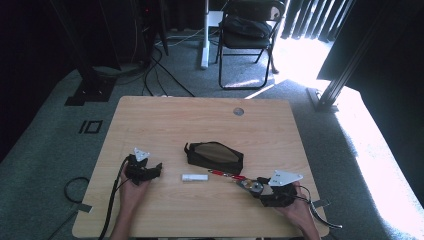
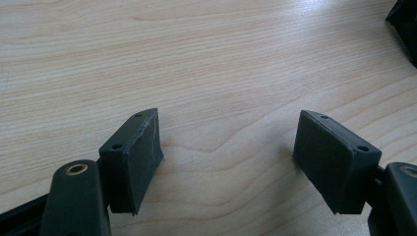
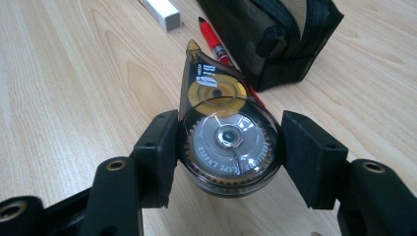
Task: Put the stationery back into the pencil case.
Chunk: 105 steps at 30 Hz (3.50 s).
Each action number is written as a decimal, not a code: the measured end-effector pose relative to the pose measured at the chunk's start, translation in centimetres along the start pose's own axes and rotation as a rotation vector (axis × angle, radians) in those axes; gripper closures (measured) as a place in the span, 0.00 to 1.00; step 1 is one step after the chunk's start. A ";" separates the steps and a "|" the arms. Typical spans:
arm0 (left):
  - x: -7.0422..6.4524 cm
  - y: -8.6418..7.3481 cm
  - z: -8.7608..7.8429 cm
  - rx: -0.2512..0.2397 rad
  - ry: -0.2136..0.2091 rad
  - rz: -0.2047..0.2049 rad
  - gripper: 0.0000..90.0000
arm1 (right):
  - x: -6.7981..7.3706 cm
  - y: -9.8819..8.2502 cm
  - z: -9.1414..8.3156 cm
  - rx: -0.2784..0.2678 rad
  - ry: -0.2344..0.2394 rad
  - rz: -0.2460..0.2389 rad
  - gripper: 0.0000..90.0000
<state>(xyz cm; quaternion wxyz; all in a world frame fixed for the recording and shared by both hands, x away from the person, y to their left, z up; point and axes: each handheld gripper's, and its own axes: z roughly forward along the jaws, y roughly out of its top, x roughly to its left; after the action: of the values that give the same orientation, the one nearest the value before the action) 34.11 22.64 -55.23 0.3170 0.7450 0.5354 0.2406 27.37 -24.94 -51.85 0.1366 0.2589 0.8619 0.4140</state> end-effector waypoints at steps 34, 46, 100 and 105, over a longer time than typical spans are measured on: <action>0.0 0.0 0.0 -0.001 0.001 0.000 0.29 | -1.0 2.3 -1.7 -0.040 -0.033 -0.027 0.46; 0.0 0.0 0.0 0.000 0.001 0.001 0.29 | -1.3 3.2 -2.0 -0.054 -0.049 -0.028 0.46; 0.0 0.0 0.0 0.001 0.002 0.001 0.29 | -1.9 6.7 -1.8 -0.101 -0.058 -0.062 0.46; 0.0 0.0 0.0 0.001 0.001 0.002 0.29 | -2.0 7.1 -1.6 -0.105 -0.058 -0.067 0.46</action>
<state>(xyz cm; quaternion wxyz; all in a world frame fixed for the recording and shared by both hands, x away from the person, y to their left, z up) 34.09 22.62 -55.22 0.3162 0.7455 0.5349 0.2412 30.66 -23.38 -45.28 0.1888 0.2344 0.8428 0.4463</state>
